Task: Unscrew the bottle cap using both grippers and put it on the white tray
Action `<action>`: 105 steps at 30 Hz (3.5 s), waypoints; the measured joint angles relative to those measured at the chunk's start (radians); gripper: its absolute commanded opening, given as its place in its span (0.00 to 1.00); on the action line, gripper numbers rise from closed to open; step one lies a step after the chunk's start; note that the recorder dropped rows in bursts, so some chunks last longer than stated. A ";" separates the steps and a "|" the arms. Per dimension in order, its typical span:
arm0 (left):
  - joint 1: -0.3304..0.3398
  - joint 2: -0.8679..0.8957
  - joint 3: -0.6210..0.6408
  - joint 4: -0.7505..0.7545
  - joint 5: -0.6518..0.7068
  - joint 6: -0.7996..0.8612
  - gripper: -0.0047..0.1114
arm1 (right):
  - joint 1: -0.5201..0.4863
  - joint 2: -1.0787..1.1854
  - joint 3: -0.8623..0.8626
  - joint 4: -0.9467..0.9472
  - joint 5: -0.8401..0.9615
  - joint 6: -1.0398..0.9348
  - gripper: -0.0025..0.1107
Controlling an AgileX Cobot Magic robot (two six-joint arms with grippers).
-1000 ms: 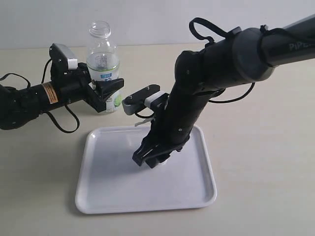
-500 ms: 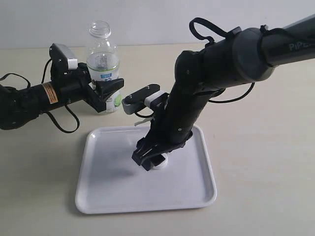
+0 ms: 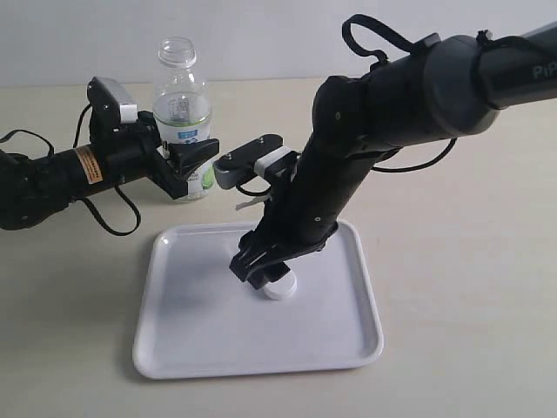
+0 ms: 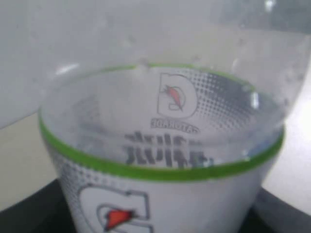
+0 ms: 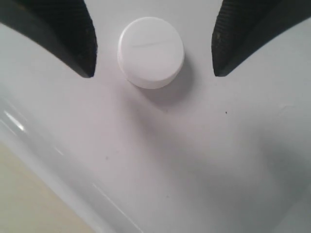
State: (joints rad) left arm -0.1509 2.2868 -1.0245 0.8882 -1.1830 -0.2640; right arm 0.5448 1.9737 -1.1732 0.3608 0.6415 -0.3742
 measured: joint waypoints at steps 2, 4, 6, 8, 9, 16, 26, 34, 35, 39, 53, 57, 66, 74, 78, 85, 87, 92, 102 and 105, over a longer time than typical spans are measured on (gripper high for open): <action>0.000 0.000 0.000 0.000 0.000 0.000 0.48 | 0.000 0.000 0.000 0.000 0.000 0.000 0.59; 0.000 0.000 0.000 0.000 0.000 0.000 0.55 | 0.000 0.000 0.000 0.000 0.000 0.000 0.58; 0.000 0.000 0.000 0.000 0.000 0.000 0.59 | 0.000 0.000 0.000 0.000 0.000 0.000 0.57; 0.000 0.000 0.000 0.000 0.000 0.000 0.60 | 0.000 0.000 0.000 0.000 0.000 0.000 0.55; 0.000 0.000 0.000 0.000 0.000 0.003 0.62 | 0.000 0.000 0.000 0.002 0.000 0.000 0.55; 0.000 0.000 0.000 0.000 -0.020 0.014 0.78 | 0.000 0.000 0.000 0.004 -0.007 -0.010 0.55; 0.002 0.000 0.000 0.019 -0.022 0.017 0.78 | 0.000 0.000 0.000 0.004 -0.030 -0.015 0.55; 0.039 0.000 0.000 0.061 -0.022 -0.016 0.78 | 0.000 0.000 0.000 0.004 -0.036 -0.042 0.61; 0.042 0.000 0.000 0.068 -0.022 -0.018 0.78 | 0.000 0.000 0.000 0.004 -0.036 -0.047 0.62; 0.046 0.000 0.000 0.106 -0.022 -0.021 0.78 | 0.000 0.000 0.000 0.004 -0.036 -0.057 0.62; 0.107 0.000 0.000 0.202 -0.022 -0.042 0.78 | 0.000 0.000 0.000 0.004 -0.036 -0.057 0.62; 0.134 -0.004 0.000 0.256 -0.022 -0.055 0.78 | 0.000 0.000 0.000 0.004 -0.036 -0.062 0.62; 0.231 -0.072 0.000 0.460 -0.022 -0.153 0.77 | 0.000 0.000 0.000 0.004 -0.036 -0.064 0.62; 0.298 -0.103 0.000 0.574 -0.022 -0.329 0.04 | 0.000 0.000 0.000 0.004 -0.048 -0.068 0.55; 0.298 -0.152 0.008 0.537 -0.022 -0.432 0.04 | 0.000 -0.022 0.002 0.004 -0.086 -0.064 0.20; 0.261 -0.320 0.160 0.157 0.188 -0.458 0.04 | 0.000 -0.130 0.002 -0.019 -0.190 0.001 0.02; 0.229 -0.383 0.206 -0.002 0.284 -0.418 0.04 | 0.000 -0.162 0.002 -0.021 -0.213 0.006 0.02; 0.117 -0.524 0.297 -0.273 0.395 -0.232 0.04 | -0.002 -0.235 0.050 -0.098 -0.345 0.110 0.02; -0.120 -0.755 0.476 -1.043 0.455 0.303 0.04 | -0.116 -0.358 0.184 -0.233 -0.521 0.322 0.02; -0.166 -0.828 0.522 -1.076 0.455 0.351 0.04 | -0.124 -0.365 0.198 -0.240 -0.523 0.327 0.02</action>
State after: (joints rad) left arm -0.3172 1.4589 -0.5029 -0.1879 -0.7280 0.0869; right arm 0.4204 1.6091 -0.9755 0.1209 0.1188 -0.0476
